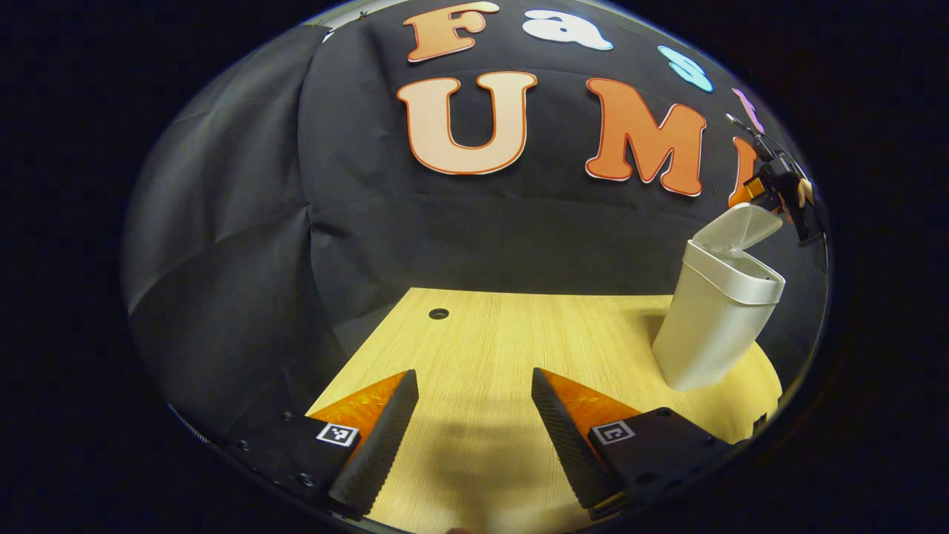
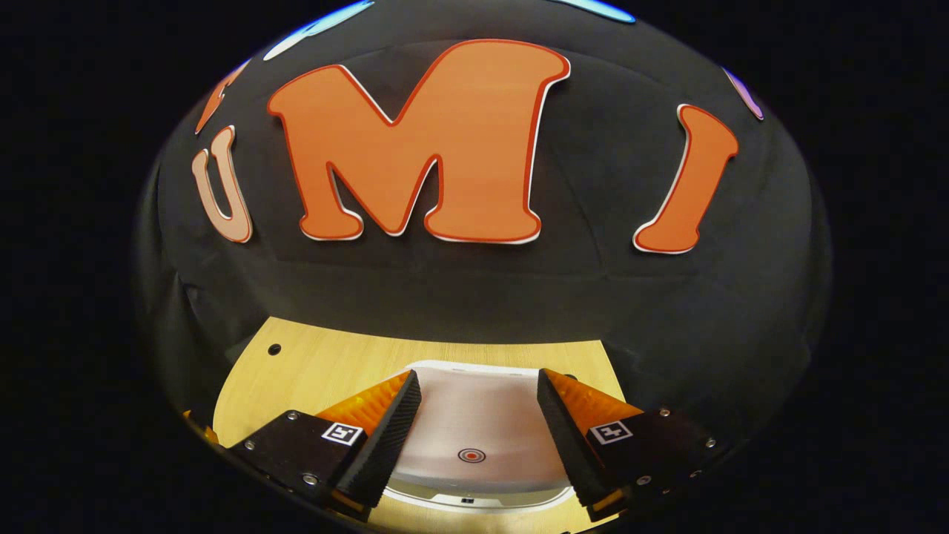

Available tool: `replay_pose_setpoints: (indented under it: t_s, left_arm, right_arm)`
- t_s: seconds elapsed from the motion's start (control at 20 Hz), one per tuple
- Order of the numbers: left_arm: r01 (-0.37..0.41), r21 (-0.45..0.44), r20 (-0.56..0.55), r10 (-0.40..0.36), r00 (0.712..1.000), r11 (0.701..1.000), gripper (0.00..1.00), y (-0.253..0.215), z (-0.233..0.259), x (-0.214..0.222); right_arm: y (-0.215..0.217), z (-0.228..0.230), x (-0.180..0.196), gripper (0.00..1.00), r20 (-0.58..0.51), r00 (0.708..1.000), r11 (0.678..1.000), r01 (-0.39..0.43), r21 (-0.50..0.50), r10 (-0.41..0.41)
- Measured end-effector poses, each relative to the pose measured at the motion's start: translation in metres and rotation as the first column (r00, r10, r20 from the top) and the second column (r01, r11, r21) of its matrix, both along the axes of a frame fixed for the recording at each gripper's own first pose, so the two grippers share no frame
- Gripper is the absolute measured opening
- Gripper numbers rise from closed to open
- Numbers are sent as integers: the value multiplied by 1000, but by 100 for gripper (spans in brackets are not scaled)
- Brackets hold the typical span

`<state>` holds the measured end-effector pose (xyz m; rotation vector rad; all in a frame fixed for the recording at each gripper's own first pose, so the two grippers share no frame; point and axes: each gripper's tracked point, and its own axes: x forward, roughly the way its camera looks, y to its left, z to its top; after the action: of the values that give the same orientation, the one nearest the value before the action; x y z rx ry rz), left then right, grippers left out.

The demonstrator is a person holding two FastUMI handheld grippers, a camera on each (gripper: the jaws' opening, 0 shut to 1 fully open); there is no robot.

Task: Press the lid of the desktop garbage bin to open it, pick up the crumpled paper on the desktop and throw it into the bin, then pick up the pop can on the desktop and drop it into the bin, and finally close the garbage bin lid.

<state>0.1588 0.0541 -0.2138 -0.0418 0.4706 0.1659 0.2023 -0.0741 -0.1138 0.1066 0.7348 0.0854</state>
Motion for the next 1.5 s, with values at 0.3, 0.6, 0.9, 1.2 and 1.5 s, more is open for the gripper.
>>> replay_pose_setpoints:
  t_s: [0.3, 0.6, 0.9, 1.2, 1.5]
  left_arm:
    - [9, -4, -6, -9, 1000, 1000, 98, -2, 0, -1]
    - [18, 3, -37, -18, 999, 1000, 98, -4, -10, -9]
    - [18, -8, -62, -18, 998, 1000, 98, -9, -18, -19]
    - [40, -11, -72, -41, 997, 999, 98, -18, -21, -17]
    - [85, 15, -48, -85, 995, 996, 98, -24, -9, -9]
  right_arm:
    - [4, -24, -30, 95, -51, 999, 1000, 3, 12, -2]
    - [14, -53, -51, 95, -100, 995, 999, -1, 37, 5]
    - [16, -59, -56, 95, -77, 997, 998, 25, 54, -21]
    - [20, -61, -57, 97, 16, 1000, 997, 16, 81, -17]
    - [18, -55, -57, 96, 81, 997, 998, 11, 68, -17]
